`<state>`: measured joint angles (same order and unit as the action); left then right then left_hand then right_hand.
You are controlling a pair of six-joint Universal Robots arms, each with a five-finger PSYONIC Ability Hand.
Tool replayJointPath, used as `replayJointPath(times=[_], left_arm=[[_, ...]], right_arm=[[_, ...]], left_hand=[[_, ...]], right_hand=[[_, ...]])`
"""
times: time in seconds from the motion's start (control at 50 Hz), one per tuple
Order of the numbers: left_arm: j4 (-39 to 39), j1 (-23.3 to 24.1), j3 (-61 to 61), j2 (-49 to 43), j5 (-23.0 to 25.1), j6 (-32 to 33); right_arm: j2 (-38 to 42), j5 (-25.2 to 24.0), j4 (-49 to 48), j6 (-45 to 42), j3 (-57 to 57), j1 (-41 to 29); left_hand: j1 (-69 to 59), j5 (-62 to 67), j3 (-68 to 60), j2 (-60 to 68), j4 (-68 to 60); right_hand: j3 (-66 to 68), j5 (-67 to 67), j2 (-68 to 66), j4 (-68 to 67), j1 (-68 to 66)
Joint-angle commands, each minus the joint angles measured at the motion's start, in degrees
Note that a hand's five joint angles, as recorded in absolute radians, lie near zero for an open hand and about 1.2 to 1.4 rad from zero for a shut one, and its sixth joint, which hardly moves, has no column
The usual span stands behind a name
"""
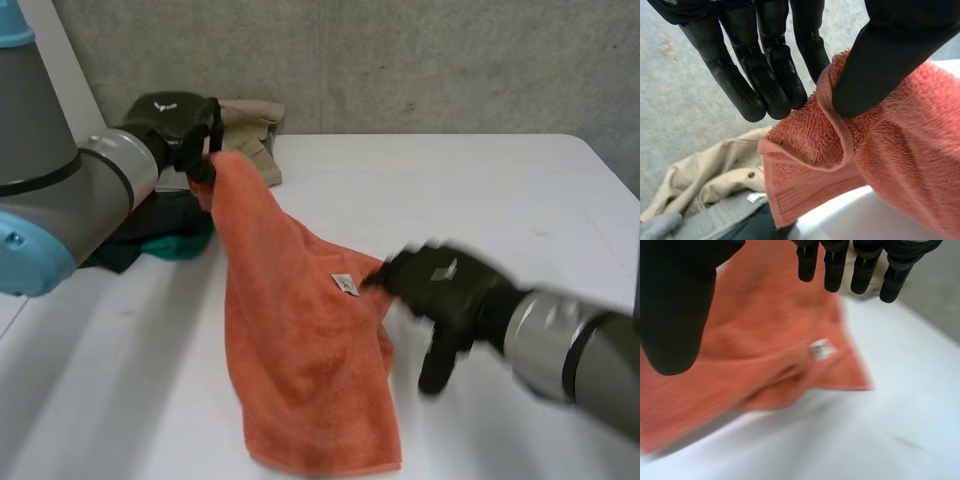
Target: Fold the laundry.
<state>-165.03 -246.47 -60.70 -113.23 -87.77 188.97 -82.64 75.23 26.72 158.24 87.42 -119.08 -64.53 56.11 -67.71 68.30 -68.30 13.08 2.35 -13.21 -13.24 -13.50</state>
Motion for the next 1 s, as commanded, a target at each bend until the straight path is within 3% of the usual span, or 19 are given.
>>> replayJointPath(times=[0.02,0.22,0.36,0.4,0.42,0.5,0.64,0.78,0.9,1.0], left_arm=[[0.9,0.6,-8.5,6.7,2.2,3.2],[-0.6,2.0,-19.1,17.3,5.2,10.9],[-0.6,1.4,-20.2,16.5,4.8,12.4],[-0.6,1.2,-20.0,15.9,4.8,12.4],[-0.7,0.8,-19.8,15.4,4.8,12.4],[-0.9,0.2,-18.1,14.2,4.8,12.3],[-0.8,-0.4,-11.0,12.3,4.6,11.8],[-1.2,-0.1,-0.6,11.5,1.1,6.9],[-2.8,2.2,2.8,11.7,-4.1,4.7],[-2.8,6.8,-0.3,11.5,-3.6,5.4]], right_arm=[[6.1,1.4,-3.4,7.3,-12.1,6.4],[28.3,-1.5,-5.4,9.5,-28.9,-4.3],[39.6,-0.4,-9.8,16.6,-37.0,-9.2],[40.6,0.7,-11.2,17.7,-38.3,-9.8],[41.2,1.7,-12.6,18.7,-39.4,-10.0],[41.1,2.6,-15.4,19.9,-41.8,-9.5],[37.2,3.8,-16.1,20.3,-45.2,-7.9],[28.9,9.1,-19.5,15.8,-50.3,-2.1],[21.7,4.9,-22.2,15.6,-48.2,0.9],[15.6,1.8,-20.2,13.6,-38.8,1.7]], left_hand=[[-15.5,13.9,-12.3,11.7,-11.7],[-15.5,13.9,-12.3,11.7,-11.7],[-15.5,13.9,-12.3,11.7,-11.7],[-15.5,13.9,-12.3,11.7,-11.7],[-15.5,13.9,-12.3,11.7,-11.7],[-15.5,13.9,-12.3,11.7,-11.7],[-15.5,13.9,-12.3,11.7,-11.7],[-15.5,13.9,-12.3,11.7,-11.7],[-15.5,13.9,-12.3,11.7,-11.7],[-15.5,13.9,-12.3,11.7,-11.7]], right_hand=[[-3.1,-2.3,3.2,3.2,3.5],[-0.7,0.0,0.9,0.9,1.2],[22.3,23.0,-22.1,-22.1,-21.9],[33.9,34.6,-33.7,-33.7,-33.4],[45.9,46.6,-45.8,-45.8,-45.5],[66.9,67.6,-66.8,-66.7,-66.5],[66.9,67.7,-66.8,-66.8,-66.5],[66.9,67.7,-66.8,-66.8,-66.5],[66.9,67.7,-66.8,-66.8,-66.5],[66.9,67.7,-66.8,-66.8,-66.5]])
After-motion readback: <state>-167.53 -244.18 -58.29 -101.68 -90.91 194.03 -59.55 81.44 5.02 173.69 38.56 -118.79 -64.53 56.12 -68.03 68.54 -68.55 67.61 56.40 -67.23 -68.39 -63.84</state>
